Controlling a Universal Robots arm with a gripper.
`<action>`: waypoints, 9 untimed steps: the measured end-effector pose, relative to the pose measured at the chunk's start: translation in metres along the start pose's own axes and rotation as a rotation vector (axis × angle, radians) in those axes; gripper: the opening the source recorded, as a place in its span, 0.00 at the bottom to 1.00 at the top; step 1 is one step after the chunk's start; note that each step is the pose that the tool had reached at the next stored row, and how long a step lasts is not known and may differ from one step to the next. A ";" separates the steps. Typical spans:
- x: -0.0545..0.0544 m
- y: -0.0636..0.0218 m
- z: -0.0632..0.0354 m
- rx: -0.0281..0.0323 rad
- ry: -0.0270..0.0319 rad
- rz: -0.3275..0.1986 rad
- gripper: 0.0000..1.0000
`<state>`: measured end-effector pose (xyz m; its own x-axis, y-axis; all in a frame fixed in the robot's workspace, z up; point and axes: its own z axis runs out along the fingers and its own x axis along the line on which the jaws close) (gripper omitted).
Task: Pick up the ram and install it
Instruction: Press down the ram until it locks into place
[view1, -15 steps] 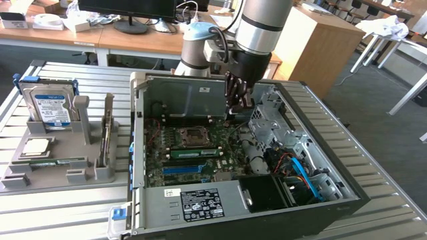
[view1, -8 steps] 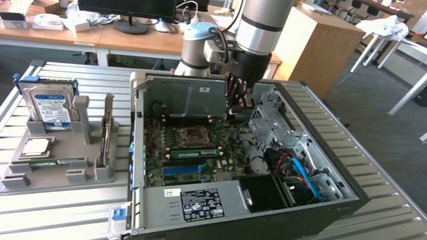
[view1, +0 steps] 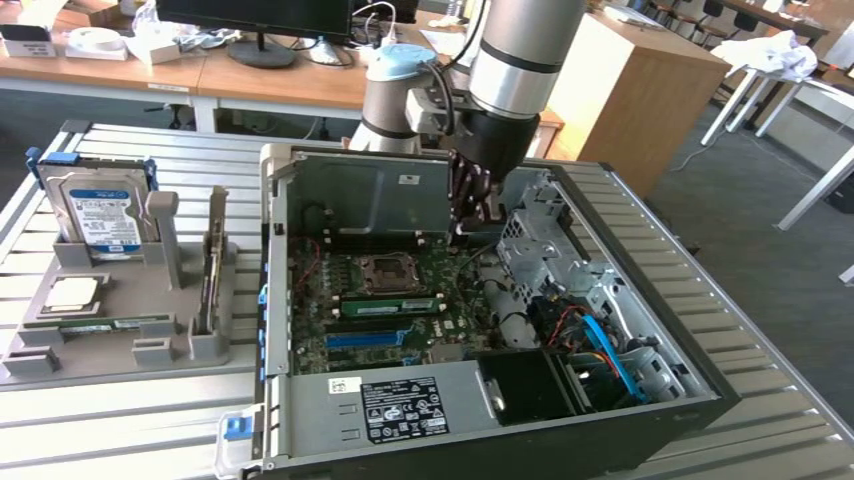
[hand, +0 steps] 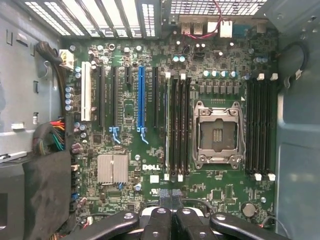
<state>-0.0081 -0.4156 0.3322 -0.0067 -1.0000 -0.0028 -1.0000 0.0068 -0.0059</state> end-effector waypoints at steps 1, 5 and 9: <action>0.000 0.0000 0.0013 0.0000 0.0000 0.000 0.10; 0.000 0.0000 0.0059 0.0000 0.0000 0.000 0.10; 0.000 0.0001 0.0097 0.0000 0.0001 0.000 0.10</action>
<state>-0.0081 -0.4156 0.3225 -0.0068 -1.0000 -0.0027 -1.0000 0.0068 -0.0059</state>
